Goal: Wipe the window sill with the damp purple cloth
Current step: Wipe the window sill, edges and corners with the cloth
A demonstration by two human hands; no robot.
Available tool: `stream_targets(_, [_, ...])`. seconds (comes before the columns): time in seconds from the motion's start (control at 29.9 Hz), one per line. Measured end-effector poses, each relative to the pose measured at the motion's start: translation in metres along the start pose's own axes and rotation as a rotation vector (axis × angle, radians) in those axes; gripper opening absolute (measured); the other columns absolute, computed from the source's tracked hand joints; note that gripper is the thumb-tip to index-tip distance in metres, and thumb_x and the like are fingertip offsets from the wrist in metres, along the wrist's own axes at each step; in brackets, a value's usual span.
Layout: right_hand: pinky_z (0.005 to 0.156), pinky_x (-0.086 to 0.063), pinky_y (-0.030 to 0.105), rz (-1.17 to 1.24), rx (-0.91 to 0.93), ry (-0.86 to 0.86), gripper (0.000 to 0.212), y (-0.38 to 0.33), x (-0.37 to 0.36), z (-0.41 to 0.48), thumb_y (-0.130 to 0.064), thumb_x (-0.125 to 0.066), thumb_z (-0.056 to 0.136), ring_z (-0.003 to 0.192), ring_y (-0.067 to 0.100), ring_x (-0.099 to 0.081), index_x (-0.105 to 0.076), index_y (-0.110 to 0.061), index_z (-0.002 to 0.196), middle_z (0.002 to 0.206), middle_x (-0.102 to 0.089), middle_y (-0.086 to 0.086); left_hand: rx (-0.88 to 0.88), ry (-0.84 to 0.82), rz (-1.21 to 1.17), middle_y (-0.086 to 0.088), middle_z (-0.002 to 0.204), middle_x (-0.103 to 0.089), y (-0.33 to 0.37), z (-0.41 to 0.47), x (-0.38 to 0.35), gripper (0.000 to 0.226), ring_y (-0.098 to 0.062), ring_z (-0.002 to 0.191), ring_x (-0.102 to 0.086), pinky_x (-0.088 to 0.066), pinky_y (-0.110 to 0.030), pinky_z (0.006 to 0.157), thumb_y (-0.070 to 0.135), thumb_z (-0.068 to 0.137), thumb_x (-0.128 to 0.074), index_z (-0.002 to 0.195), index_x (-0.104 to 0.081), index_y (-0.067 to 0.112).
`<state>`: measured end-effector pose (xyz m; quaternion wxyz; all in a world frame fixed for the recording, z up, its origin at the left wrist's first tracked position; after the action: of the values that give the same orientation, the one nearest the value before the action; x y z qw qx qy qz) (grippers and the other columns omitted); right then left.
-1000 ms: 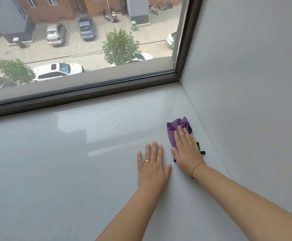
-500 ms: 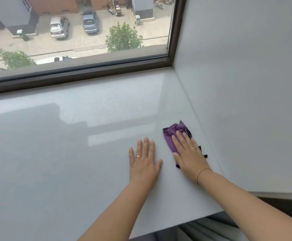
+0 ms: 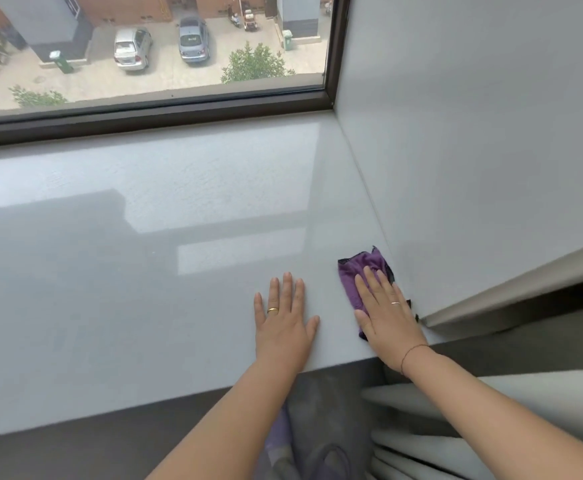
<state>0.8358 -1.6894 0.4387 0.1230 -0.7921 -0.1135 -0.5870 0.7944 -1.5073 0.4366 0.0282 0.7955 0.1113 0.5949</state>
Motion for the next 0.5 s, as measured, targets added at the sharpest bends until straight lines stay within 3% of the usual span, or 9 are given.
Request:
stream_targets(0.23, [0.114,0.018,0.034,0.087,-0.124,0.002,0.066,-0.010,-0.019,-0.051,-0.041,-0.021,0.100,0.142,0.020,0.026,0.019,-0.015,0.146,0.155,0.026,0.005,-0.003,-0.013,0.009,-0.002,0.157,0.023,0.005,-0.018,-0.006,0.069,-0.023,0.144,0.022,0.014,-0.046,0.115,0.050,0.098,-0.020,0.148,0.017,0.020])
stream_targets(0.5, [0.118,0.006,0.037,0.139,-0.222,-0.001,0.068,-0.006,0.013,0.041,-0.043,-0.025,0.099,0.147,0.024,0.012,0.007,-0.011,0.150,0.158,0.017,0.008,-0.057,0.007,0.007,-0.001,0.157,0.021,-0.001,0.014,0.008,0.069,-0.021,0.144,0.023,0.019,-0.045,0.113,0.051,0.098,-0.020,0.149,0.013,0.020])
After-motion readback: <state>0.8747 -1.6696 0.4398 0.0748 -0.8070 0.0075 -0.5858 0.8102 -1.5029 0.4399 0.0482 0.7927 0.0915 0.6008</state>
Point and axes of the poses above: each hand's wrist, its own z-axis towards the middle knuckle, its own x-axis out of the back of the hand, y = z × x, the point moved 2 cm from there along z, towards the middle knuckle
